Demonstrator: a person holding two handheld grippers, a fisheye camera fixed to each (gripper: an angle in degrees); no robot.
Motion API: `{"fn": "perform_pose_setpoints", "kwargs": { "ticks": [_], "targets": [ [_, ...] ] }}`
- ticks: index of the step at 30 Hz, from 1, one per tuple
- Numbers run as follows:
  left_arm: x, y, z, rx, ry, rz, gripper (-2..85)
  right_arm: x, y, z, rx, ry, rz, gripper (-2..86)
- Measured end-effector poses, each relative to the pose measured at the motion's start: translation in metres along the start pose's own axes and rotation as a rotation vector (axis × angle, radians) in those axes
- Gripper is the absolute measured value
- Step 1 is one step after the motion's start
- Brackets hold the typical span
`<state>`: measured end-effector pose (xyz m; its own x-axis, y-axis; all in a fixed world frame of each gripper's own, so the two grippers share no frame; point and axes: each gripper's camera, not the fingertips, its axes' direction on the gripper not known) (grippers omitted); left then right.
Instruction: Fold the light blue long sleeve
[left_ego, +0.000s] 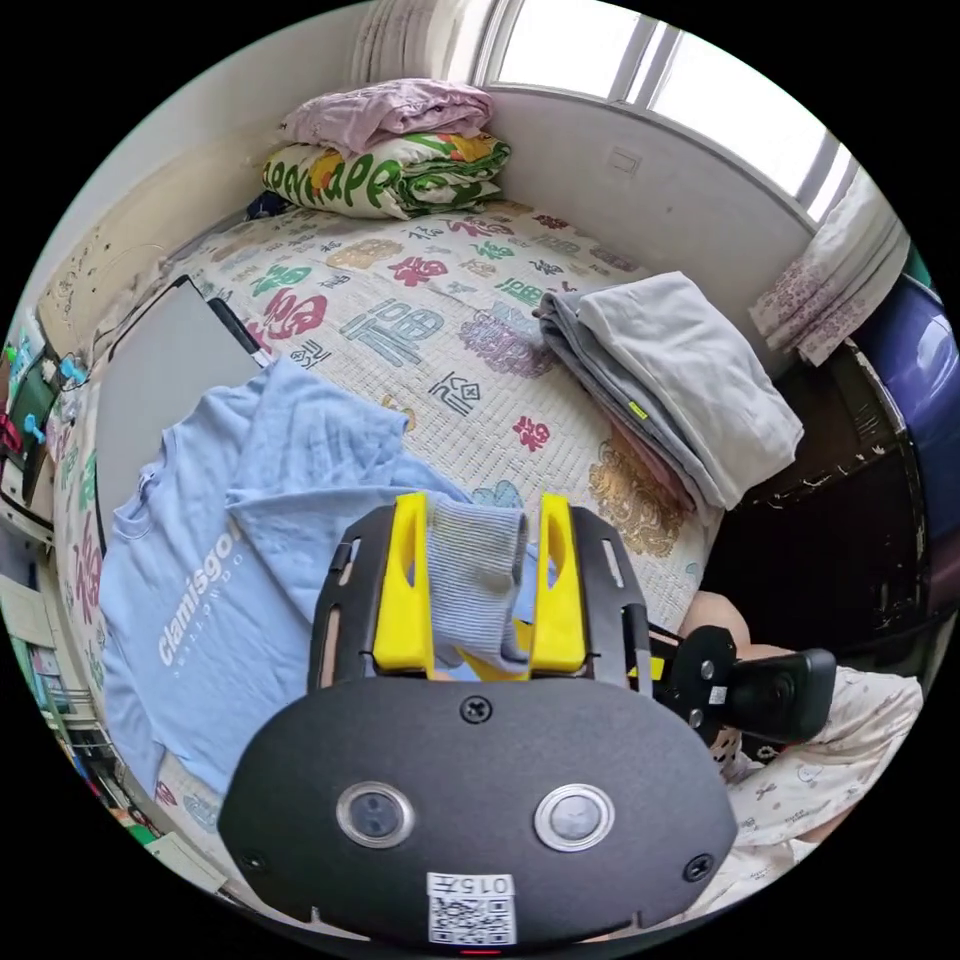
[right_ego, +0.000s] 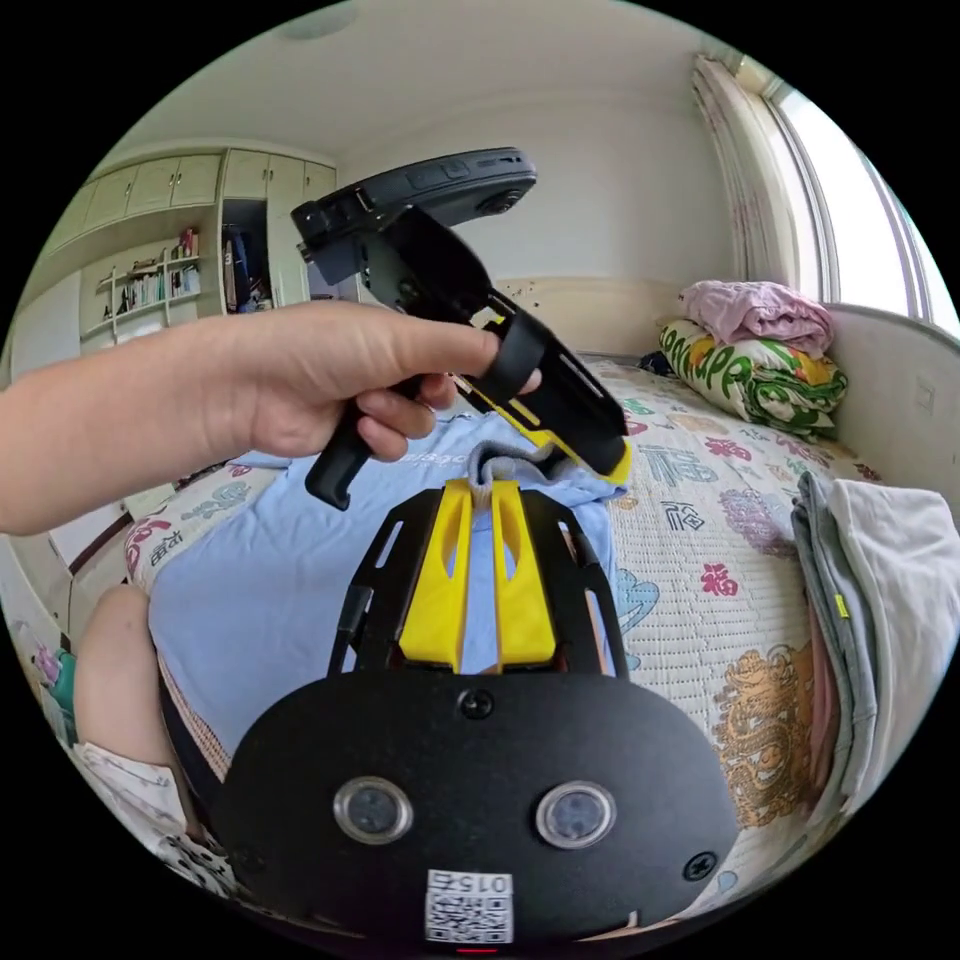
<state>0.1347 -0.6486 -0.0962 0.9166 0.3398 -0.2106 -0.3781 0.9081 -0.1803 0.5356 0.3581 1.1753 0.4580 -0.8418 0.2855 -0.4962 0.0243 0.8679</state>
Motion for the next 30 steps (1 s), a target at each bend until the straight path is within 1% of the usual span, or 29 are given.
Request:
{"fn": "perform_pose_setpoints", "kwargs": {
  "ticks": [1,3,4,5,7,8,9,12,15,18,21,25,29,30],
  "targets": [
    [0.000,0.011,-0.003,0.017,-0.003,-0.003,6.8,0.002,0.020,0.011,-0.007,-0.008,-0.019,4.0],
    [-0.007,0.037,-0.012,0.076,-0.023,-0.059,2.4,0.011,0.044,0.022,-0.015,-0.065,-0.037,4.1],
    [-0.010,0.048,-0.017,0.105,-0.021,-0.082,2.0,0.016,0.056,0.027,-0.024,-0.126,-0.053,4.0],
    [-0.020,0.076,-0.028,0.180,0.004,-0.142,1.4,0.021,0.069,0.028,-0.020,-0.175,-0.064,3.9],
    [-0.039,0.148,-0.048,0.347,0.059,-0.284,0.7,0.021,0.088,0.032,-0.013,-0.214,-0.084,3.5],
    [-0.042,0.167,-0.051,0.380,0.074,-0.312,0.5,0.018,0.100,0.038,-0.016,-0.225,-0.102,3.1],
    [-0.045,0.206,-0.051,0.427,0.092,-0.367,0.3,0.015,0.105,0.042,-0.019,-0.234,-0.110,2.9],
    [-0.039,0.297,-0.037,0.486,0.065,-0.493,0.0,-0.009,0.127,0.061,-0.064,-0.315,-0.182,0.8],
    [-0.033,0.375,-0.014,0.515,0.016,-0.641,-0.1,-0.029,0.142,0.086,-0.118,-0.297,-0.203,-0.6],
    [-0.027,0.427,0.017,0.497,0.036,-0.748,-0.2,-0.038,0.132,0.095,-0.134,-0.302,-0.247,-0.9],
    [-0.009,0.457,0.032,0.516,0.033,-0.801,-0.2,-0.027,0.109,0.106,-0.151,-0.313,-0.198,-1.0],
    [0.015,0.480,0.043,0.577,0.110,-0.849,-0.2,0.014,0.054,0.129,-0.180,-0.329,-0.058,-0.8],
    [0.033,0.486,0.050,0.631,0.169,-0.836,0.2,0.065,-0.012,0.151,-0.187,-0.278,0.096,0.2],
    [0.032,0.486,0.059,0.617,0.187,-0.829,0.6,0.073,-0.022,0.154,-0.188,-0.269,0.117,0.5]
  ]
}}
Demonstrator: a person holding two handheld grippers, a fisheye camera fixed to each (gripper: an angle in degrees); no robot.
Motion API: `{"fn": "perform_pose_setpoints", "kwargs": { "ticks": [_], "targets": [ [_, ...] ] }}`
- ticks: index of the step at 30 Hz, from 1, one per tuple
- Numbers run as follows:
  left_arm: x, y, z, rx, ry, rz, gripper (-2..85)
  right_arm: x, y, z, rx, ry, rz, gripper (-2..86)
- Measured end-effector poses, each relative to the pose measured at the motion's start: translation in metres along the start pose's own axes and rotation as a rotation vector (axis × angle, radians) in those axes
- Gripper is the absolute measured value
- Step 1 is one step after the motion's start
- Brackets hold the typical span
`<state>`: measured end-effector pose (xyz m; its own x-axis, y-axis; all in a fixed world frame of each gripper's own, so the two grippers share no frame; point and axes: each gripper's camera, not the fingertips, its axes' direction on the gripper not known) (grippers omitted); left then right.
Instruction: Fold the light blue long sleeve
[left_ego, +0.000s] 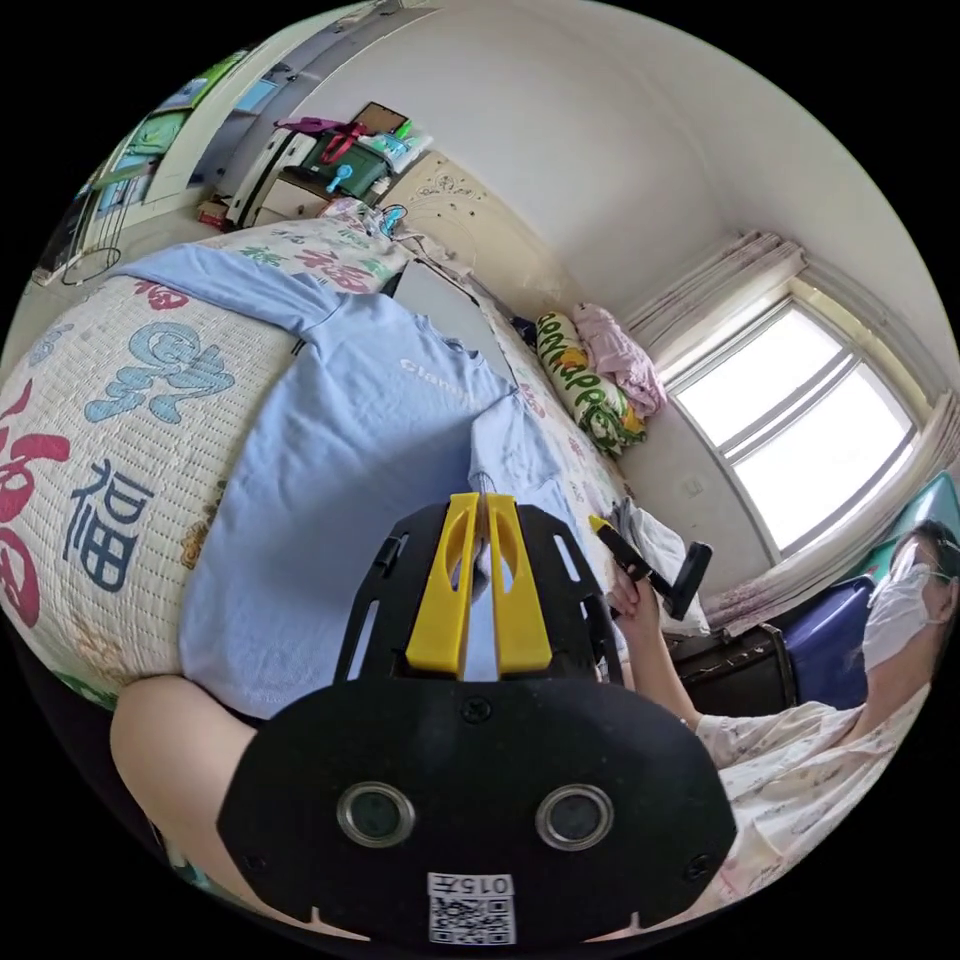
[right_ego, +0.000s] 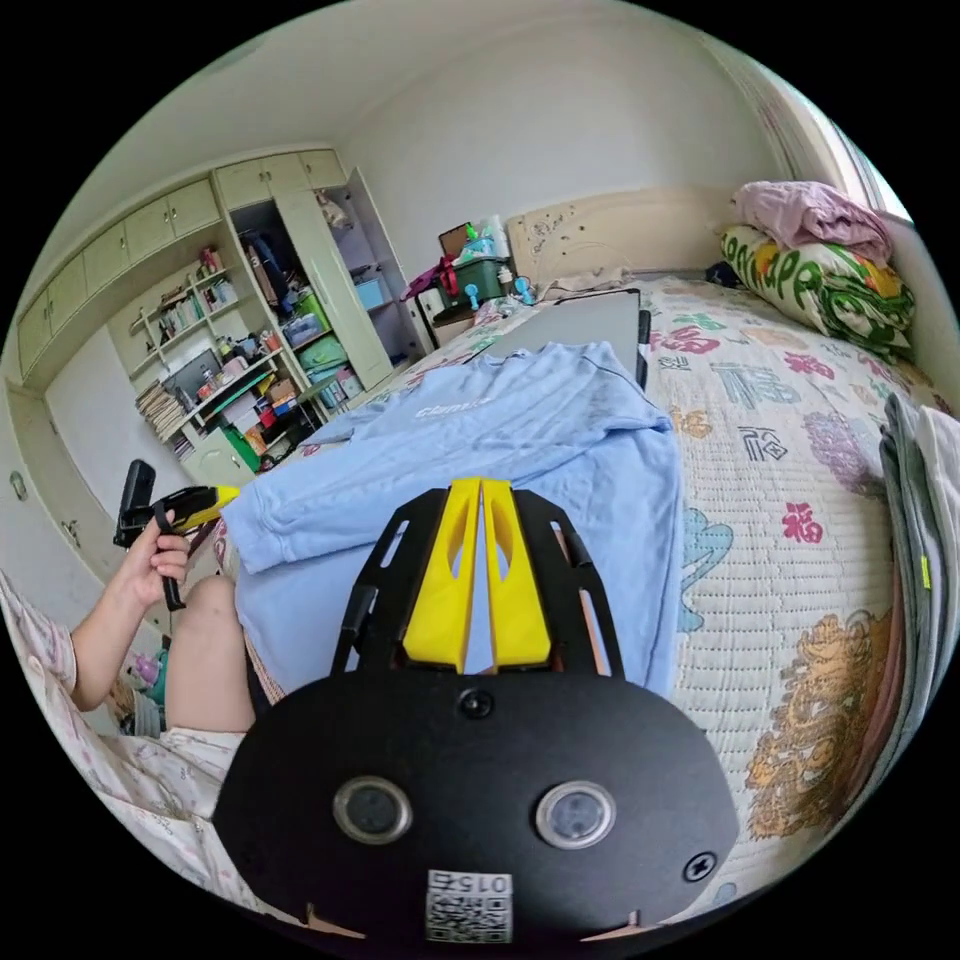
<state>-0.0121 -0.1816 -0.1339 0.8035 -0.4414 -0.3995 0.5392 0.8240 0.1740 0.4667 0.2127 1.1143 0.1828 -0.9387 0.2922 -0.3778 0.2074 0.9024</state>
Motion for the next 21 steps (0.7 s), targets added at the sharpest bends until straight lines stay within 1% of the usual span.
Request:
{"fn": "perform_pose_setpoints", "kwargs": {
  "ticks": [1,3,5,7,9,10,11,13,17,21],
  "targets": [
    [-0.008,0.003,0.011,-0.041,-0.032,-0.012,1.1,0.015,-0.023,-0.001,0.003,0.021,0.040,1.3],
    [-0.020,0.013,0.021,-0.050,-0.072,-0.044,2.3,0.038,-0.064,0.002,-0.014,0.077,0.070,3.1],
    [-0.027,0.026,0.030,-0.047,-0.080,-0.056,6.7,0.065,-0.123,0.005,-0.045,0.206,0.116,4.9],
    [-0.036,0.045,0.055,-0.078,-0.097,-0.092,10.0,0.082,-0.161,0.007,-0.034,0.241,0.158,5.5],
    [-0.040,0.057,0.083,-0.133,-0.052,-0.116,11.9,0.093,-0.193,0.026,-0.036,0.238,0.176,6.8],
    [-0.039,0.065,0.103,-0.174,-0.008,-0.127,13.2,0.094,-0.215,0.052,-0.079,0.249,0.143,8.1],
    [-0.036,0.069,0.109,-0.164,0.008,-0.121,13.4,0.091,-0.240,0.083,-0.155,0.301,0.091,9.8],
    [-0.021,0.083,0.123,-0.122,-0.031,-0.121,14.3,0.083,-0.279,0.121,-0.246,0.385,0.032,11.2],
    [-0.003,0.100,0.146,-0.102,-0.037,-0.122,15.7,0.047,-0.366,0.175,-0.298,0.434,-0.080,11.6],
    [0.016,0.111,0.176,-0.144,-0.088,-0.072,14.6,0.034,-0.423,0.211,-0.371,0.444,-0.085,11.3]
  ]
}}
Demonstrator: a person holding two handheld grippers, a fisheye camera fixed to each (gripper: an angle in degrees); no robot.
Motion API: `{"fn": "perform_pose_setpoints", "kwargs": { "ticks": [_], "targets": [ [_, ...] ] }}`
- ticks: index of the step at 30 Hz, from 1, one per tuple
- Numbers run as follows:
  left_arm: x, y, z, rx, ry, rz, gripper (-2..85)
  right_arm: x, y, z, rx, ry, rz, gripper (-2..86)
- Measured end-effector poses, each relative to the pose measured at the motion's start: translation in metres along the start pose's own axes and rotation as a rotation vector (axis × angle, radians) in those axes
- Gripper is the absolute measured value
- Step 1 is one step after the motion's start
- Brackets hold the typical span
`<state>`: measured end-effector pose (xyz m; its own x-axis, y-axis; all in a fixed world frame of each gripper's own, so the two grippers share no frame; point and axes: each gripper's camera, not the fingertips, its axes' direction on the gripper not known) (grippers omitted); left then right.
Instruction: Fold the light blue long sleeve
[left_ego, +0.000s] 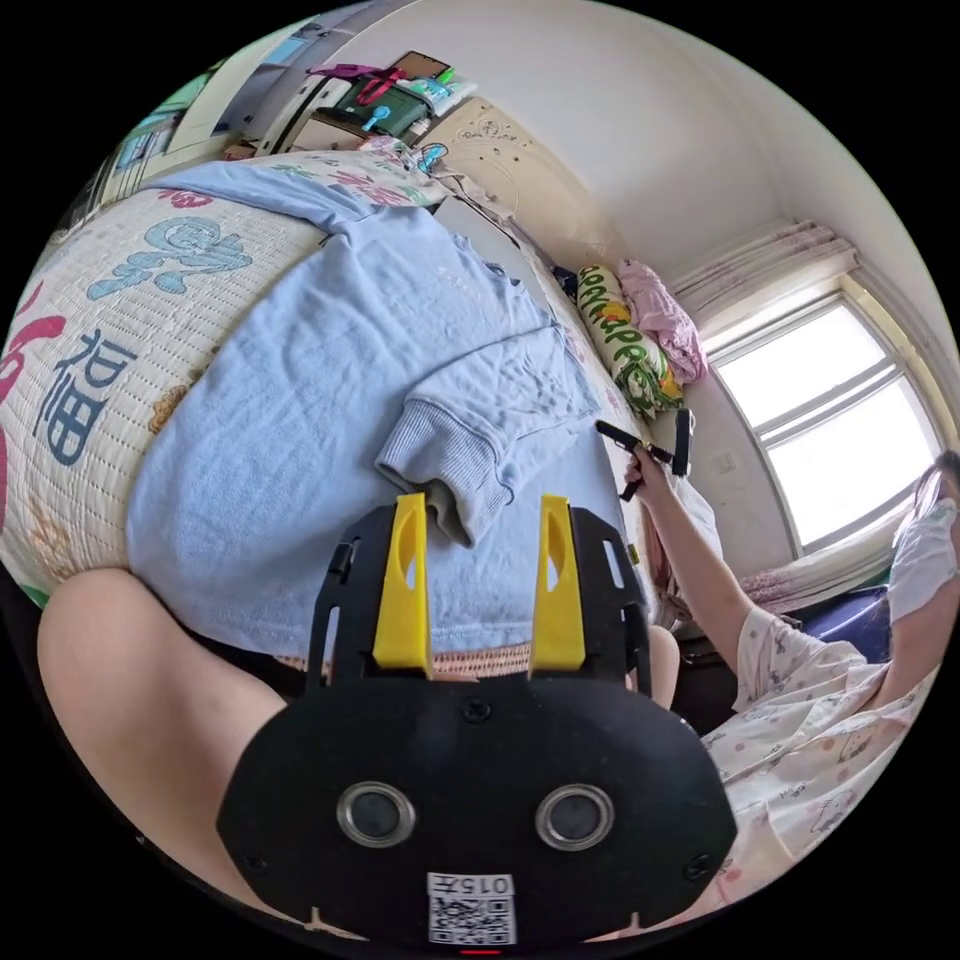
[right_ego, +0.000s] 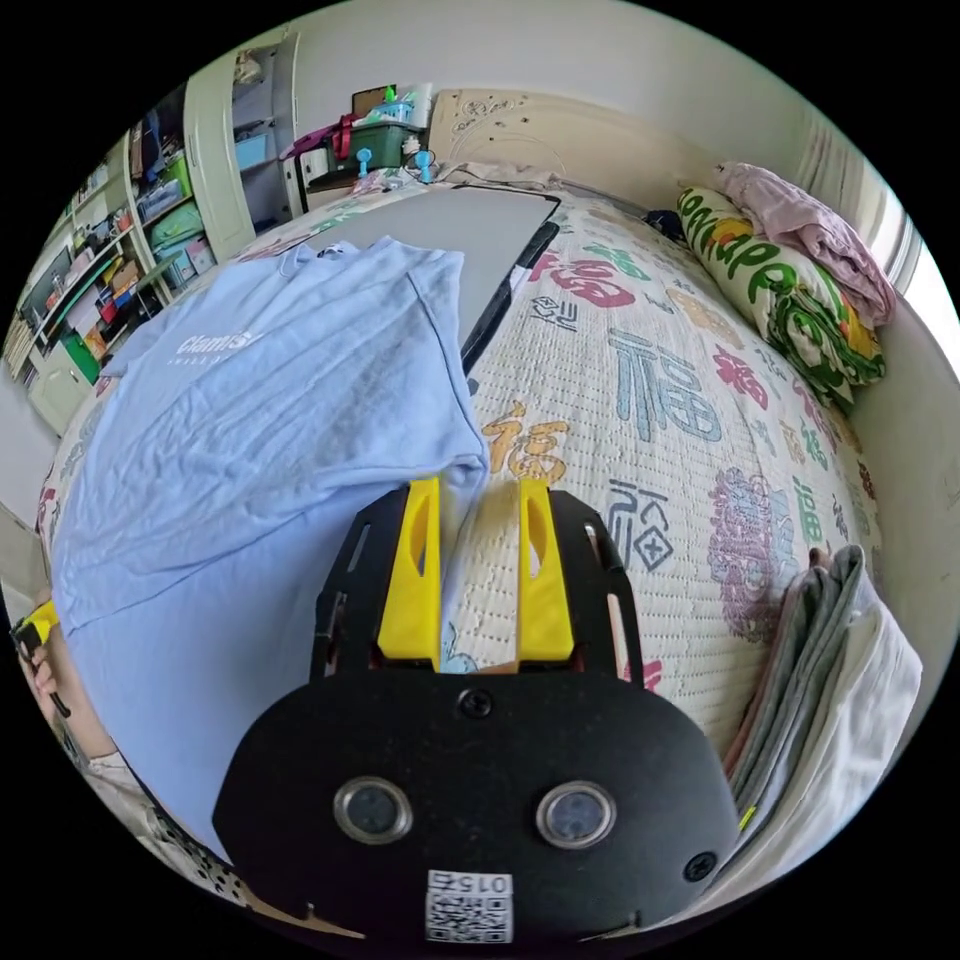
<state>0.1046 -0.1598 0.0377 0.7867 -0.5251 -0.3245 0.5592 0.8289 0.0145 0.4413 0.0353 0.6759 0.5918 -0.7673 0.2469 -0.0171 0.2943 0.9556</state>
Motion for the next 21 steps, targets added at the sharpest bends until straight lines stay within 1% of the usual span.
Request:
{"fn": "perform_pose_setpoints", "kwargs": {
  "ticks": [2,4,6,8,11,12,13,16,18,20,21],
  "targets": [
    [0.005,0.000,0.013,-0.014,-0.021,0.013,13.2,0.000,-0.026,-0.022,0.006,-0.026,0.018,9.3],
    [0.012,-0.007,0.035,-0.087,0.004,0.057,11.1,-0.002,-0.036,-0.042,0.017,-0.075,0.002,7.9],
    [0.012,-0.011,0.048,-0.116,0.026,0.070,8.5,-0.005,-0.046,-0.060,0.015,-0.077,-0.006,7.5],
    [0.003,-0.012,0.057,-0.114,0.070,0.053,5.6,-0.002,-0.059,-0.086,0.016,-0.088,0.010,7.6],
    [-0.011,-0.011,0.066,-0.096,0.137,0.024,4.5,0.016,-0.066,-0.122,0.044,-0.135,0.045,7.8],
    [-0.011,-0.009,0.067,-0.088,0.131,0.039,4.2,0.018,-0.067,-0.125,0.044,-0.129,0.046,7.8],
    [-0.009,-0.009,0.067,-0.092,0.112,0.068,4.0,0.023,-0.072,-0.127,0.029,-0.102,0.064,6.0],
    [0.003,-0.012,0.066,-0.119,0.042,0.165,3.6,0.035,-0.083,-0.142,0.033,0.053,0.160,0.4],
    [0.012,-0.013,0.067,-0.135,-0.012,0.231,3.6,0.039,-0.084,-0.153,0.039,0.019,0.133,0.1],
    [0.016,-0.013,0.072,-0.150,-0.047,0.275,3.6,0.047,-0.079,-0.167,0.040,-0.104,0.104,1.2],
    [0.015,-0.012,0.078,-0.156,-0.061,0.288,3.7,0.047,-0.077,-0.171,0.045,-0.120,0.096,1.7]
  ]
}}
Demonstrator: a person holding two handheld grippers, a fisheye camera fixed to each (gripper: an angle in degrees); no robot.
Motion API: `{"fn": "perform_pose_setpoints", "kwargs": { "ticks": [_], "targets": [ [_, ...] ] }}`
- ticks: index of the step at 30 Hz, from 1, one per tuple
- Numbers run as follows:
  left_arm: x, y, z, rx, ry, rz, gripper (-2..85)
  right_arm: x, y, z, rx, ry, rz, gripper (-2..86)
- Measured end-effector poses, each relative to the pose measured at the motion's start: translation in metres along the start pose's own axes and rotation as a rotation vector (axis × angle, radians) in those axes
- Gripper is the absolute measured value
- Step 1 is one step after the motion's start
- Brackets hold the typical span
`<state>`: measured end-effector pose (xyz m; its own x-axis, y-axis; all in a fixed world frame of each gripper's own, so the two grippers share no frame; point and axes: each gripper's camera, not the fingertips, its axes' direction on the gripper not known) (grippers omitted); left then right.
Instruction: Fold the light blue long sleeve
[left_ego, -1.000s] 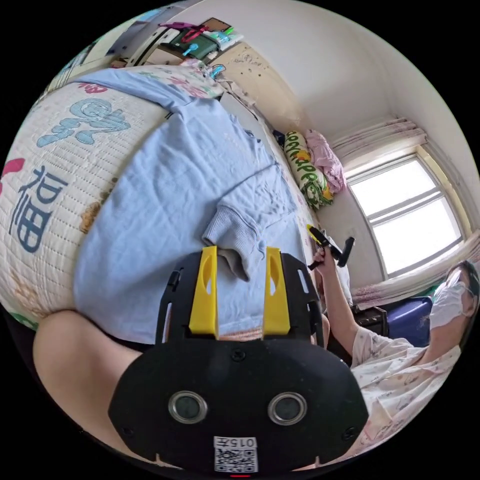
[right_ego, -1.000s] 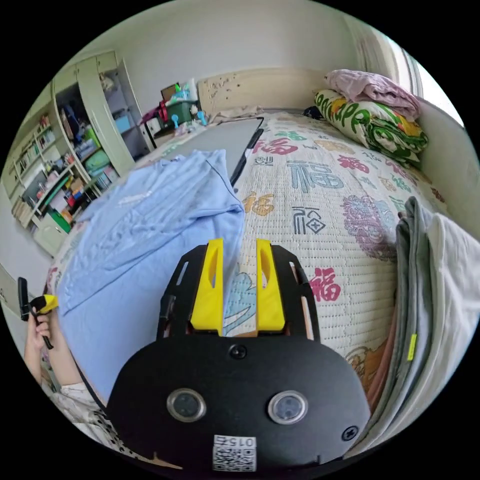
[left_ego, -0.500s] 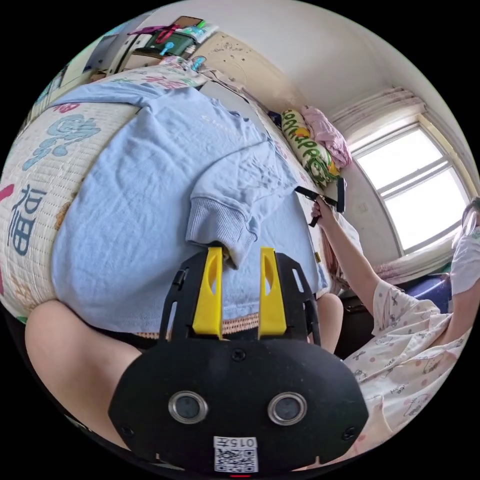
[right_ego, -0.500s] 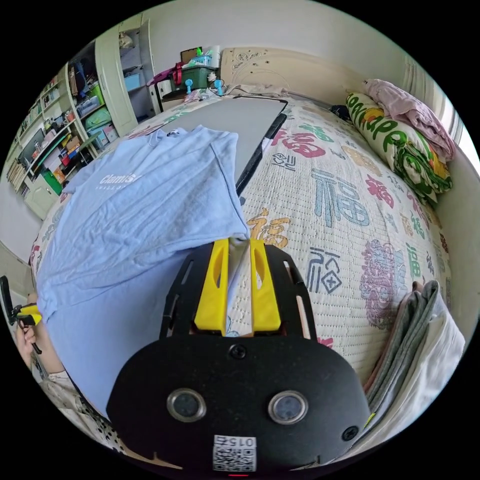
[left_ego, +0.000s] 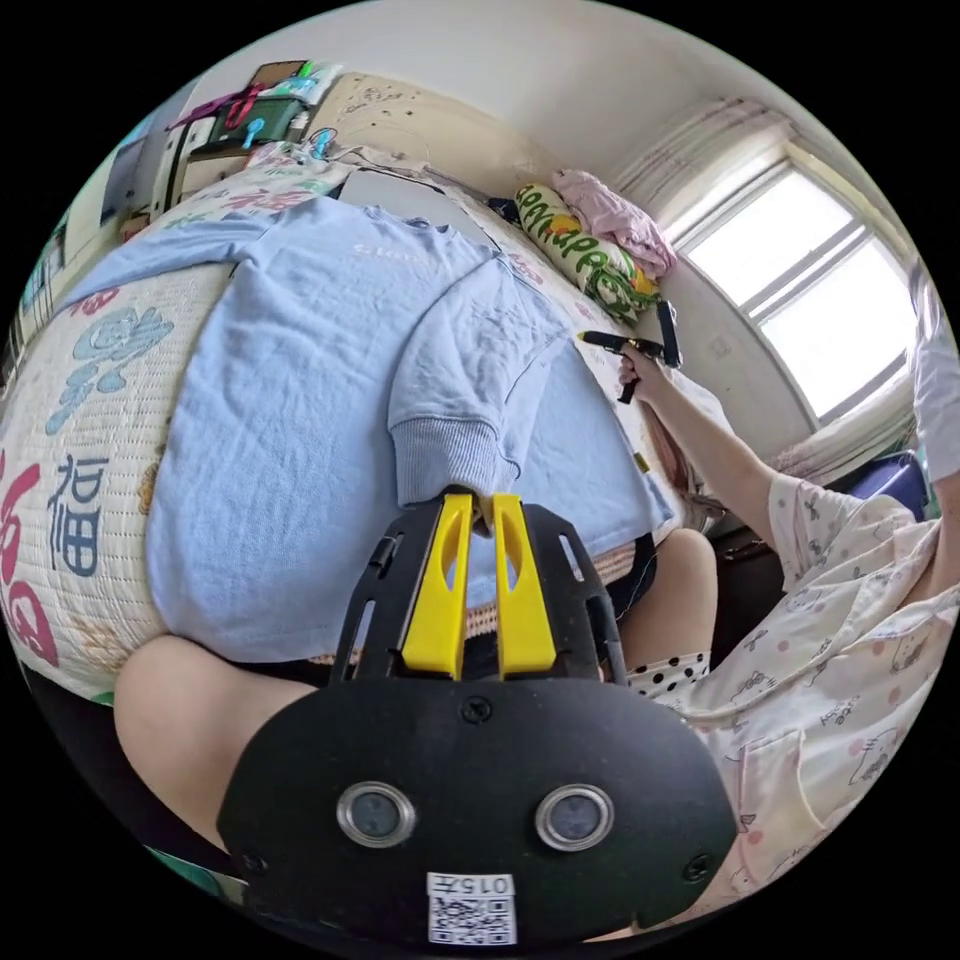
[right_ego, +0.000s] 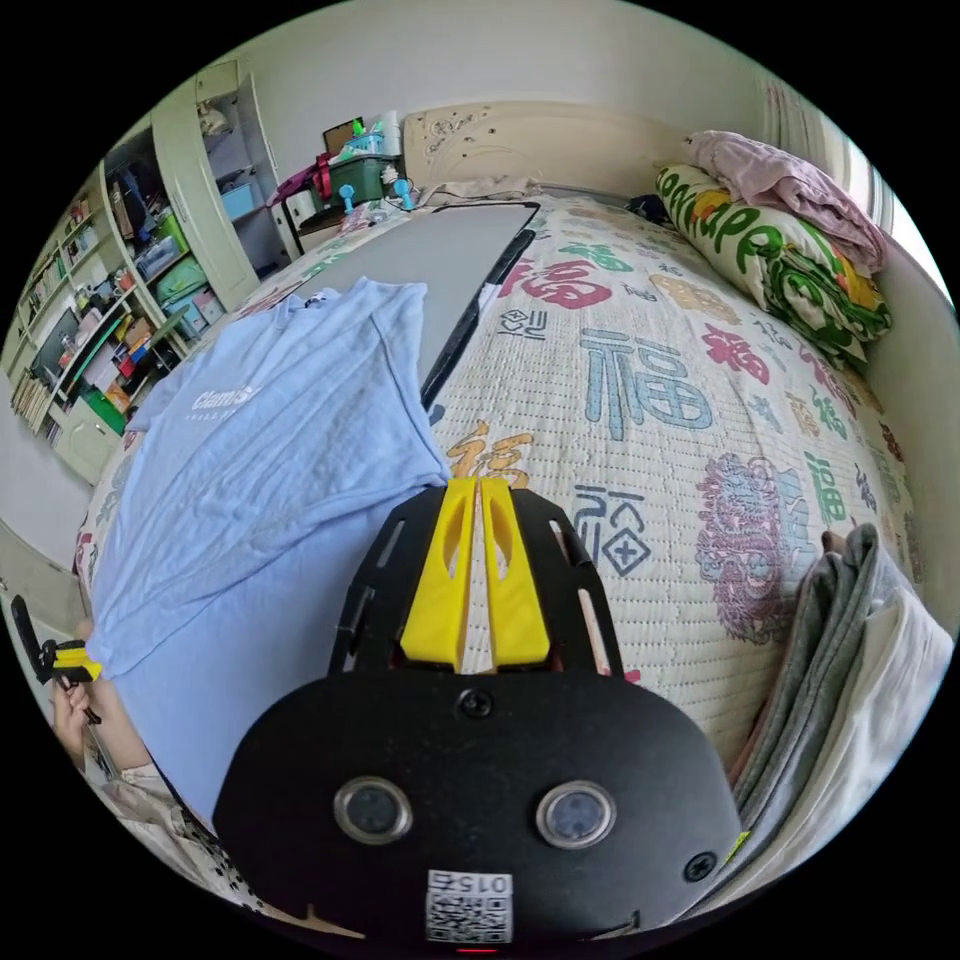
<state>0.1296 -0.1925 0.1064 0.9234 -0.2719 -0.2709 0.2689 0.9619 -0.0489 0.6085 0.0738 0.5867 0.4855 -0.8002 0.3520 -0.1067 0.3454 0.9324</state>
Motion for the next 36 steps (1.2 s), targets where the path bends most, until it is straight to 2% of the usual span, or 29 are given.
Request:
{"fn": "perform_pose_setpoints", "kwargs": {
  "ticks": [4,10,16,21,30,34,36],
  "targets": [
    [-0.019,0.001,0.015,-0.004,0.013,-0.022,4.5,0.000,0.001,-0.014,-0.022,0.002,-0.049,6.5],
    [-0.050,0.001,0.016,0.019,0.046,-0.074,5.4,0.005,0.004,-0.021,-0.076,-0.047,-0.130,5.3],
    [-0.078,0.003,0.011,0.012,0.028,-0.037,4.9,0.037,0.044,-0.051,-0.026,-0.137,-0.176,7.4],
    [-0.112,0.002,0.005,0.020,0.049,-0.048,3.0,0.041,0.040,-0.018,-0.076,0.037,-0.154,6.0],
    [-0.139,-0.010,-0.026,-0.037,-0.032,0.043,0.7,0.127,0.057,0.035,-0.123,0.053,-0.001,4.3],
    [-0.171,0.000,-0.070,0.012,0.021,0.034,2.1,0.172,0.113,0.015,-0.136,0.113,0.062,7.5],
    [-0.188,0.005,-0.098,0.041,-0.010,0.029,3.8,0.190,0.165,-0.020,-0.091,0.182,0.084,5.2]
  ]
}}
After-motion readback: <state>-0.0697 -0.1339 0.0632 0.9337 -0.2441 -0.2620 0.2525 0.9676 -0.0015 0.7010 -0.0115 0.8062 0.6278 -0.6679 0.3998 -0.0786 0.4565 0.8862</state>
